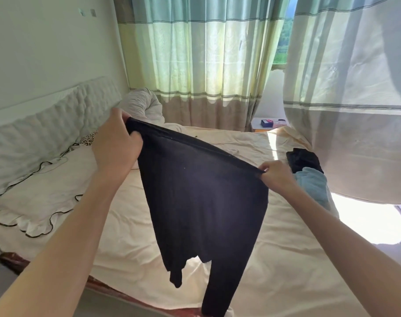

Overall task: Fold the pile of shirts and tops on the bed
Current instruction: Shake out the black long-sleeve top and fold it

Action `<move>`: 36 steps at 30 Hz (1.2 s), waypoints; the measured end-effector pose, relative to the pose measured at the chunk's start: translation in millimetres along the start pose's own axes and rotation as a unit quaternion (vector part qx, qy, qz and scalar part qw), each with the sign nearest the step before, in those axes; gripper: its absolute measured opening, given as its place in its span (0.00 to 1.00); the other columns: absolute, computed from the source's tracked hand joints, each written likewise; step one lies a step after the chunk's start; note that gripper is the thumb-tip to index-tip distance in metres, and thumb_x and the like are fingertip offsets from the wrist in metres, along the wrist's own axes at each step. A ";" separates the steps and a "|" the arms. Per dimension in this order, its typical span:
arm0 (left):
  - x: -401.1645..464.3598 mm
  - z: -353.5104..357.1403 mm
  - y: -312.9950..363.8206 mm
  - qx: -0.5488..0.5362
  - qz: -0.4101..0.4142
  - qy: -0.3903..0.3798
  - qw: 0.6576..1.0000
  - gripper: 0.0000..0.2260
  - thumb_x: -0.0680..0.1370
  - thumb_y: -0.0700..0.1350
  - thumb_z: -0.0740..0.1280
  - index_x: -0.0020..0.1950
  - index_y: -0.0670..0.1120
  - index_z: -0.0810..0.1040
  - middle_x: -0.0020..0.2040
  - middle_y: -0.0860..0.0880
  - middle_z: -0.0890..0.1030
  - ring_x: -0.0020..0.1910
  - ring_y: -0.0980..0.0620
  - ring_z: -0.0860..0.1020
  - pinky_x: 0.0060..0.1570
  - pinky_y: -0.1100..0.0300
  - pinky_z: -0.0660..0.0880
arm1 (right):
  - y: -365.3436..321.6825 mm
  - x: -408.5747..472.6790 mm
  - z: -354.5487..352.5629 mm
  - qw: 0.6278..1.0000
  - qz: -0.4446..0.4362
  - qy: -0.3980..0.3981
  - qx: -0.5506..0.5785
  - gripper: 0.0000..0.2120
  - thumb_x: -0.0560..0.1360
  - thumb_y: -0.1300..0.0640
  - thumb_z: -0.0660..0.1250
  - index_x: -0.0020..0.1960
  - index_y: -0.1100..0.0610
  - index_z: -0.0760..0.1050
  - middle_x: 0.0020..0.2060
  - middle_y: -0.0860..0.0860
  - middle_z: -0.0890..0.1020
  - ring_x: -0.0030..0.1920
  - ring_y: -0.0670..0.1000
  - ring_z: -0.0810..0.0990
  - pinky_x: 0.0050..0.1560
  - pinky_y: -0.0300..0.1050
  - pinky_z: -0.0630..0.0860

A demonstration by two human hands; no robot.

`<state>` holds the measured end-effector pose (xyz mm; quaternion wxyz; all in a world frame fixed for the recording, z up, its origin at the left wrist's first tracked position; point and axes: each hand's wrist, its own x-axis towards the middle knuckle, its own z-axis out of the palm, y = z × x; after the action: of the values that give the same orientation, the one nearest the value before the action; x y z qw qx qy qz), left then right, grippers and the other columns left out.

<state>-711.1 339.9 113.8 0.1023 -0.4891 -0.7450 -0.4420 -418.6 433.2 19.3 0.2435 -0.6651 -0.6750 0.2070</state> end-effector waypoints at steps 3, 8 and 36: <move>0.9 -2.7 -17.4 -0.025 0.001 0.000 1.000 0.15 0.70 0.34 0.59 0.55 0.43 0.74 0.50 0.46 0.79 0.52 0.43 0.75 0.52 0.54 0.69 | 3.4 -4.6 -1.3 0.992 0.045 -0.083 0.080 0.01 0.72 0.63 0.70 0.42 0.60 0.80 0.36 0.55 0.78 0.42 0.54 0.78 0.49 0.50 0.79; -3.3 -7.4 -38.8 -0.095 -0.034 -0.031 0.994 0.16 0.68 0.30 0.56 0.48 0.43 0.77 0.46 0.49 0.77 0.48 0.52 0.72 0.51 0.61 0.67 | -20.8 -14.4 -30.8 0.978 0.025 -0.141 0.150 0.02 0.73 0.64 0.69 0.42 0.59 0.78 0.36 0.52 0.78 0.38 0.47 0.77 0.39 0.39 0.78; -21.8 -86.6 -107.5 -0.347 -0.080 -0.361 0.862 0.28 0.50 0.65 0.77 0.35 0.45 0.79 0.33 0.48 0.76 0.32 0.54 0.74 0.30 0.65 0.66 | -66.9 -55.4 -56.8 0.905 -0.127 -0.153 0.375 0.06 0.72 0.59 0.69 0.37 0.58 0.81 0.29 0.48 0.80 0.31 0.46 0.79 0.31 0.34 0.73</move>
<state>-812.5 246.2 91.9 -0.3859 -0.5568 -0.5647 -0.4713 -437.7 373.4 101.9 0.3929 -0.3934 -0.6550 0.5117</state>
